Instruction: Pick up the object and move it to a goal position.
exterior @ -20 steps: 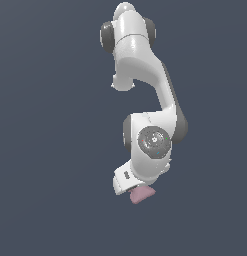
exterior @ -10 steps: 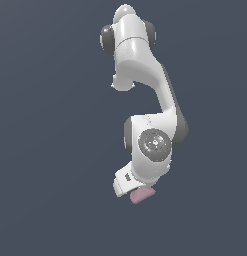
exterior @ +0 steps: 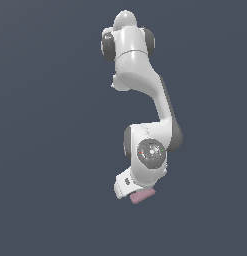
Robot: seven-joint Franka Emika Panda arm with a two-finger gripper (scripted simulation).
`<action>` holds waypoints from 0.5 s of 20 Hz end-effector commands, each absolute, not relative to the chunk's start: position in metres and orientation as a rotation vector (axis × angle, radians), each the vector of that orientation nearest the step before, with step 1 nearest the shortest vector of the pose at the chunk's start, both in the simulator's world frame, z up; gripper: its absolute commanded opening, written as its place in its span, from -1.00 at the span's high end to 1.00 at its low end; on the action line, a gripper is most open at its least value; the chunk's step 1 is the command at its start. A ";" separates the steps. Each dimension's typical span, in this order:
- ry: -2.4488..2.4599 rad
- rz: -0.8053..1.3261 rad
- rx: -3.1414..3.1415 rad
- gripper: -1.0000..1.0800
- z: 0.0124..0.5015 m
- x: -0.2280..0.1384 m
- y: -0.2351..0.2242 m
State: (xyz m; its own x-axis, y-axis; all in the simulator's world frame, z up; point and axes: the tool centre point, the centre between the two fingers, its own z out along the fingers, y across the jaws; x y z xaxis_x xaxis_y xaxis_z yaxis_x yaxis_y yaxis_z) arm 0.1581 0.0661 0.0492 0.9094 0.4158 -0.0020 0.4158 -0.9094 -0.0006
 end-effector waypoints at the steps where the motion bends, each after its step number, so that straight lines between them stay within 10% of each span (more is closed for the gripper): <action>1: -0.669 0.000 -3.070 -0.92 0.046 0.158 0.066; 2: -0.669 0.000 -3.070 1.00 0.046 0.158 0.066; 10: -0.669 0.000 -3.070 1.00 0.046 0.158 0.066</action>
State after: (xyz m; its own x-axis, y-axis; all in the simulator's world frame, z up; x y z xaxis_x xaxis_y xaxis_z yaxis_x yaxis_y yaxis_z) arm 0.1592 0.0661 0.0477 0.9095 0.4158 0.0023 0.4158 -0.9095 0.0009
